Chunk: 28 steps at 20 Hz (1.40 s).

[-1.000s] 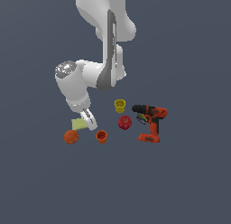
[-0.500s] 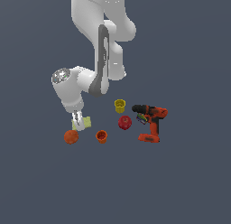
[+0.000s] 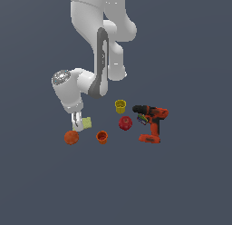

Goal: Pick up a designated object from a clutter of objects.

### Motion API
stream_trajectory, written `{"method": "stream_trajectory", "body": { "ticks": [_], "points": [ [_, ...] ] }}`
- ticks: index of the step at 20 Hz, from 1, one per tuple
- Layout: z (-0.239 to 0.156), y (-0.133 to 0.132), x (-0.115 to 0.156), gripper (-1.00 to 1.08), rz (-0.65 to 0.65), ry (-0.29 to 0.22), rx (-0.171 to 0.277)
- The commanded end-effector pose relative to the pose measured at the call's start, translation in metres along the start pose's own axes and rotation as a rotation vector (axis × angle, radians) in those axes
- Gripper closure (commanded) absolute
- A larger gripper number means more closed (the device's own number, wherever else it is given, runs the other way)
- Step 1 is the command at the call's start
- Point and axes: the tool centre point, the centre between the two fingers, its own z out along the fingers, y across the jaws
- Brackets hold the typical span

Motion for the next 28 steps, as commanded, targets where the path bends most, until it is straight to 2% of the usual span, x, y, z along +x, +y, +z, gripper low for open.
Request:
{"method": "stream_trajectory", "body": {
  "ticks": [1,9,15,16,28],
  "points": [
    [0.005,0.000,0.000,-0.92,0.000,0.000,-0.001],
    [0.039,0.002,0.000,-0.92,0.006,0.000,0.000],
    [0.049,0.001,0.000,-0.92,0.007,0.000,0.000],
    [0.049,0.001,0.000,1.08,0.007,0.000,0.000],
    [0.046,0.000,0.000,1.08,0.005,0.002,0.003]
  ]
}}
